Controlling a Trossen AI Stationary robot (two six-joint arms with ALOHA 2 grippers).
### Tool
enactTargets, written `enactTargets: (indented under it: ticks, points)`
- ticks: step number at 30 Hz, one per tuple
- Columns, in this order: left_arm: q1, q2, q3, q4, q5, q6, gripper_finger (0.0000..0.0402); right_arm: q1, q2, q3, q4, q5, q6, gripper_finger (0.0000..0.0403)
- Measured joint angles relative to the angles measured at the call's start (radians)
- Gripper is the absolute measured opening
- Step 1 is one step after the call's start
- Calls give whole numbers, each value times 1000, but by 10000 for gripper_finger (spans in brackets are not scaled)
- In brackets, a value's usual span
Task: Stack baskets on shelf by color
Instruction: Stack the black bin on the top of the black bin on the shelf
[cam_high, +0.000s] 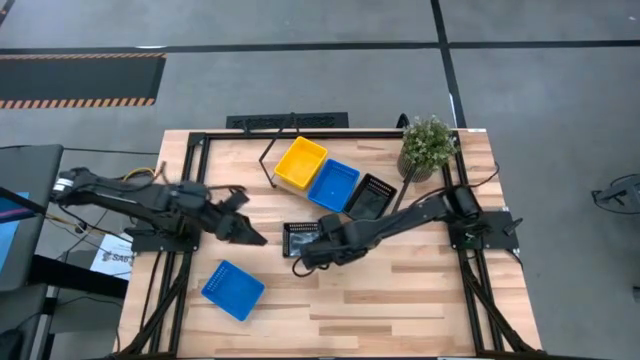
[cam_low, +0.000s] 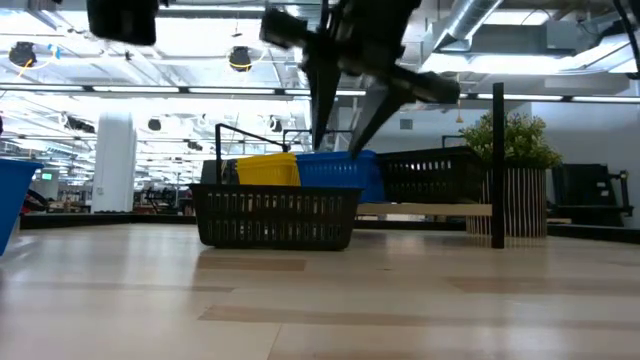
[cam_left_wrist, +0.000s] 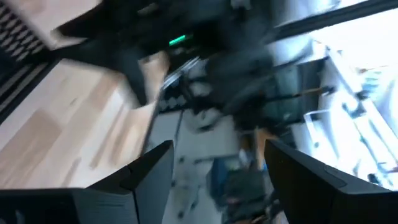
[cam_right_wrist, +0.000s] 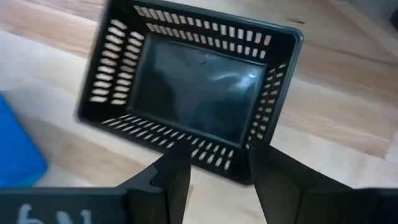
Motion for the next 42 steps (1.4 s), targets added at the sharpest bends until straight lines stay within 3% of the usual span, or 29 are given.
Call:
enactTargets:
  ticks: [11,19,30,34,39,42]
  points:
    - [-8,-191,0,-6,-128,23,238,-21,45,0,-48,-48,32,182]
    - [-8,-196,0,-17,-153,63,238,-32,58,0,-108,-43,20,182]
    - [-8,-187,-1,-78,-175,50,238,-81,107,-1,-44,-57,-72,179]
    - [-8,-189,-1,-78,-179,41,238,-79,104,0,-40,-57,-75,140]
    - [-8,-188,-1,-78,-193,42,238,-85,103,0,-36,-93,-113,27]
    - [-8,-188,-1,-79,-200,44,238,-86,101,0,-13,-119,-151,17]
